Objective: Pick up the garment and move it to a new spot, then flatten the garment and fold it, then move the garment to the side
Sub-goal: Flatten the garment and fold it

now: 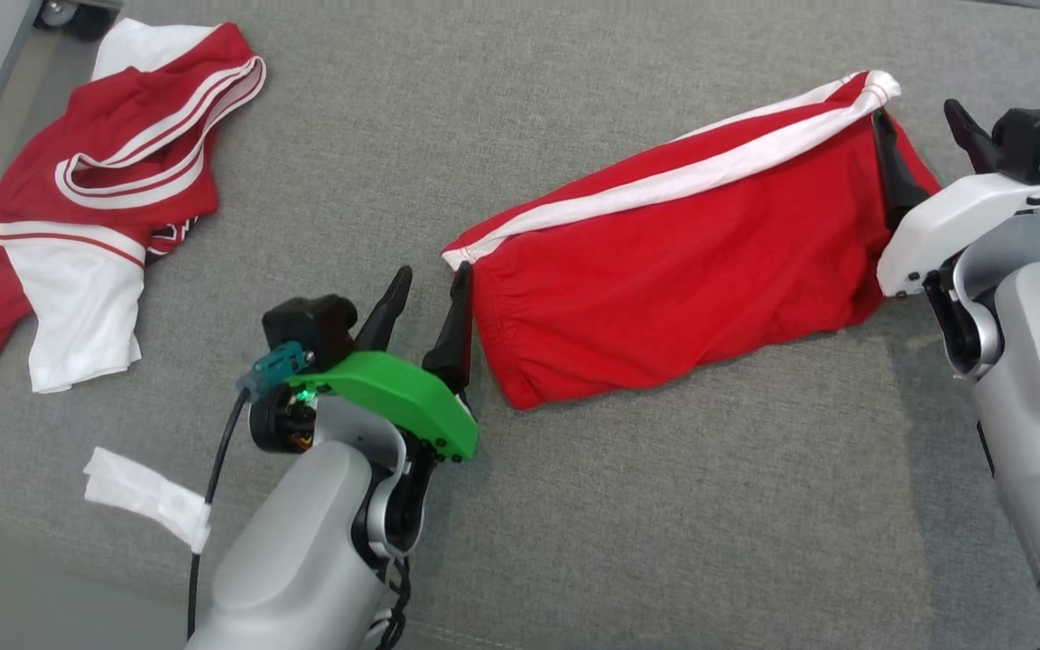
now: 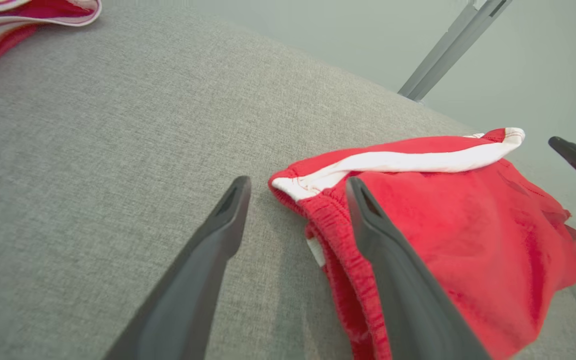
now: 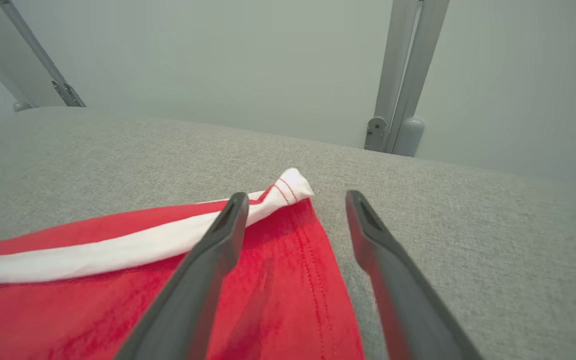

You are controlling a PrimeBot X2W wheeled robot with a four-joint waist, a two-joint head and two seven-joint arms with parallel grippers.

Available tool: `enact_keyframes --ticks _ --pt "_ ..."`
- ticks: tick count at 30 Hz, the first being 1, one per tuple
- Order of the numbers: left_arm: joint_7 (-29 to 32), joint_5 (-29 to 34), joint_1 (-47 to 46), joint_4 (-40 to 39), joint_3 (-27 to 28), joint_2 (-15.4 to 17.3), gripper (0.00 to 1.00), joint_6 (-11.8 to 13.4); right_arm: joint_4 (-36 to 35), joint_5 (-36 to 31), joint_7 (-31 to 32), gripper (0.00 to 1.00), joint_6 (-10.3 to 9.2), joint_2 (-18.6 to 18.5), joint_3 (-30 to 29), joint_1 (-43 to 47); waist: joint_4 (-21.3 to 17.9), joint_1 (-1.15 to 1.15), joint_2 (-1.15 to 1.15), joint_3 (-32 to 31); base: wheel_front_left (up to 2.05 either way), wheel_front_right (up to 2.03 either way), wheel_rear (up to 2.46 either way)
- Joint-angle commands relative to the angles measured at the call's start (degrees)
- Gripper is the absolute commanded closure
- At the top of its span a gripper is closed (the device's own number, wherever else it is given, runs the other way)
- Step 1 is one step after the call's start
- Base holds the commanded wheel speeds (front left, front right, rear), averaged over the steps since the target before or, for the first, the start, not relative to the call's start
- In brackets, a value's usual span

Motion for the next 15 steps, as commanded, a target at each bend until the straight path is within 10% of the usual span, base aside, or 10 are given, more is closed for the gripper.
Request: enact_keyframes --ticks 1,15 --pt "-1.6 1.8 1.7 -0.6 -0.4 1.3 0.0 0.4 -1.1 -0.1 -1.0 0.0 -0.06 -0.6 0.5 1.9 -1.4 0.0 0.0 -2.8 0.0 0.0 0.0" --pt "-6.6 12.0 18.9 -15.2 5.9 6.7 0.0 2.2 -17.3 -6.4 -11.1 0.0 -0.06 1.7 -8.4 23.0 -5.6 0.0 0.0 -13.3 0.0 0.0 0.0"
